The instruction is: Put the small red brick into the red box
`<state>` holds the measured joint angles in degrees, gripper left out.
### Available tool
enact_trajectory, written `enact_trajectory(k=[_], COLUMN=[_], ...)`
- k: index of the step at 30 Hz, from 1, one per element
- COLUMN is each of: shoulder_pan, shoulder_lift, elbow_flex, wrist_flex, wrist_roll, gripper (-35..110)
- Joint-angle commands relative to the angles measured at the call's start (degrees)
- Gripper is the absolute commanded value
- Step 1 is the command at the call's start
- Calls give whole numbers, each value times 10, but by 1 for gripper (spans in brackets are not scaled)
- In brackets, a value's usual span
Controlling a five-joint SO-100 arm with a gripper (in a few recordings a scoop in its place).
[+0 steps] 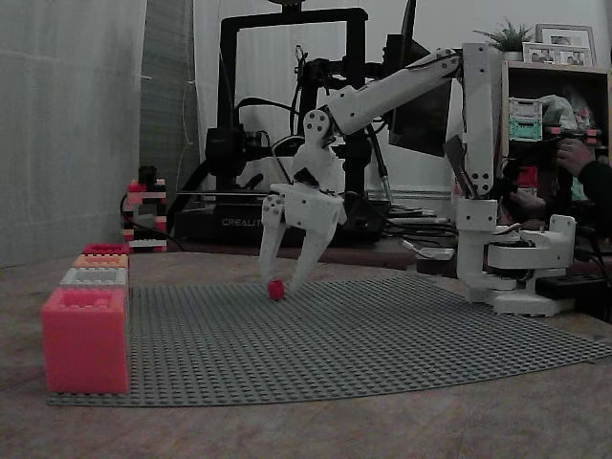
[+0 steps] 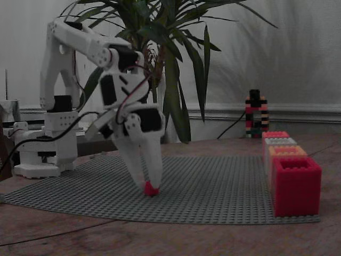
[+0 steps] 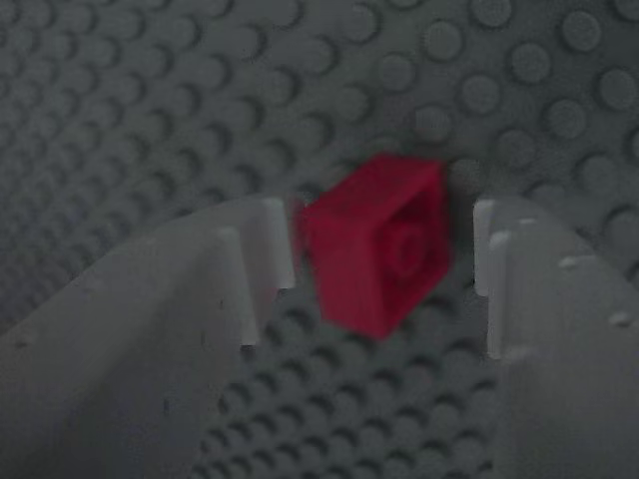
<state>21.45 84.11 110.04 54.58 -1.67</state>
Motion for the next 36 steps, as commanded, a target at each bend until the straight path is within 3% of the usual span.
enact_trajectory(k=[1,4,10,18,29,36], shoulder_pan=[11,11,11,7,-7,-33], shoulder_lift=[13,10,10,-18,-133,-206], elbow_flex=[-34,-35,-83,-294,-335,-365], wrist_flex=[-3,-8,-11,-10,-254,-335], wrist_roll=[-6,-1,15,2,-33,-25], gripper=[11,0,0,0,0,0])
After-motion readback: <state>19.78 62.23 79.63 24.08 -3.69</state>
